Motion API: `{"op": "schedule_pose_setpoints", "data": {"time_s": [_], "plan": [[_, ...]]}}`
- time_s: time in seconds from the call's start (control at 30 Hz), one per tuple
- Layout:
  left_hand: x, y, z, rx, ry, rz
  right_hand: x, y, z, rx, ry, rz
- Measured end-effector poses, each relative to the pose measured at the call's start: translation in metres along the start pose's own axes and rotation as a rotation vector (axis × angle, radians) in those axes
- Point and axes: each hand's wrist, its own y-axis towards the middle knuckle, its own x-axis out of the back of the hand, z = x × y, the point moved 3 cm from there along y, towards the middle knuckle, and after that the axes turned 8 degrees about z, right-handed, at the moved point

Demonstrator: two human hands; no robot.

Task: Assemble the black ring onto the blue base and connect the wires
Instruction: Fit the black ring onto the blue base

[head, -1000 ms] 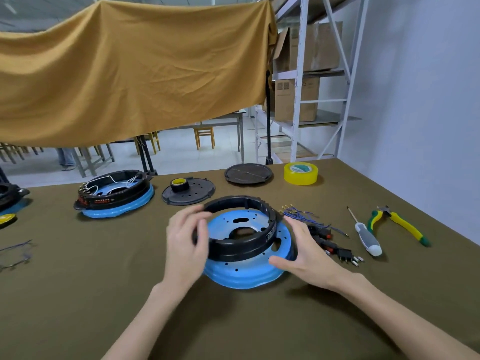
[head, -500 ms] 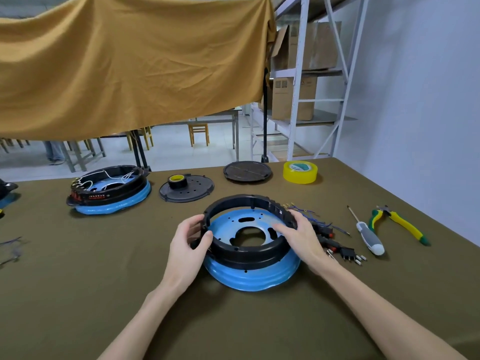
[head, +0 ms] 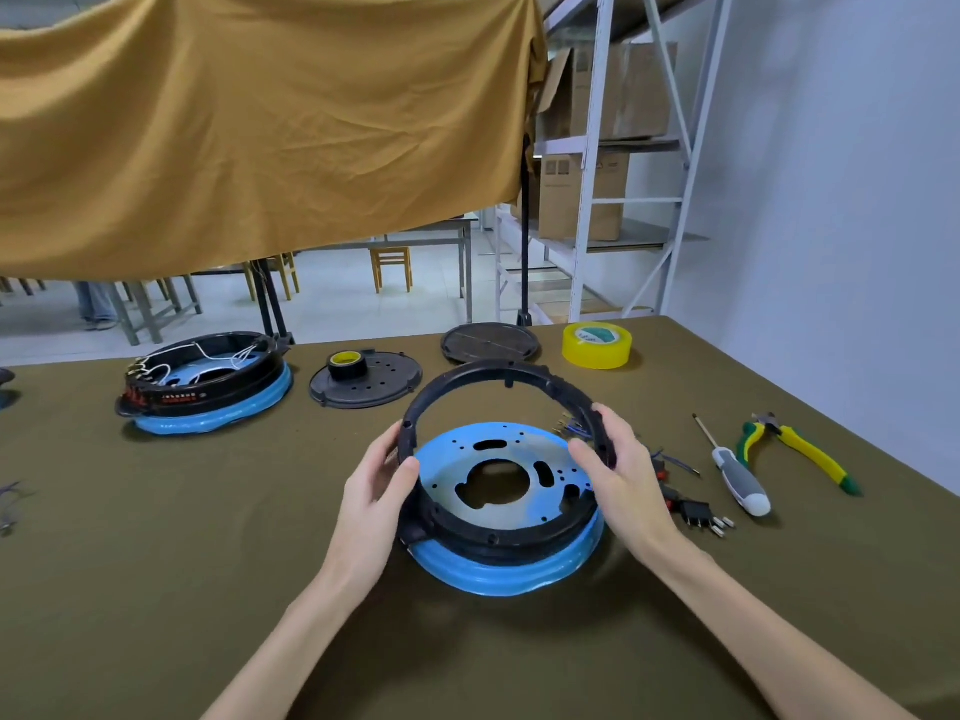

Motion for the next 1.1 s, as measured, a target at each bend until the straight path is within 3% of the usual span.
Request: {"op": "schedule_pose_setpoints", "data": {"time_s": [0.13, 0.3, 0.43, 0.53, 0.63, 0.7, 0.83, 0.97, 1.1], "plan": [[-0.013, -0.004, -0.013, -0.074, 0.0, 0.071, 0.012, 0.0, 0.008, 0.037, 0.034, -0.032], [-0.015, -0.002, -0.03, -0.132, -0.079, 0.056, 0.023, 0.008, 0.003, -0.054, 0.252, -0.063], [-0.011, 0.008, -0.037, -0.028, -0.232, 0.176, 0.025, 0.019, 0.007, -0.2, 0.522, -0.031], [-0.006, 0.014, -0.038, 0.062, -0.343, 0.302, 0.027, 0.025, 0.011, -0.309, 0.604, -0.017], [-0.004, 0.016, -0.035, 0.105, -0.37, 0.325, 0.03, 0.026, 0.012, -0.355, 0.656, 0.008], [-0.004, 0.018, -0.029, 0.152, -0.411, 0.252, 0.033, 0.025, 0.014, -0.313, 0.673, -0.015], [0.002, 0.02, -0.02, 0.276, -0.509, 0.141, 0.042, 0.022, 0.019, -0.072, 0.276, -0.097], [0.01, 0.019, -0.023, 0.365, -0.623, 0.071, 0.04, 0.019, 0.027, 0.046, 0.341, -0.098], [0.018, 0.013, -0.026, 0.512, -0.688, 0.116, 0.045, 0.016, 0.042, 0.267, 0.094, -0.044]]}}
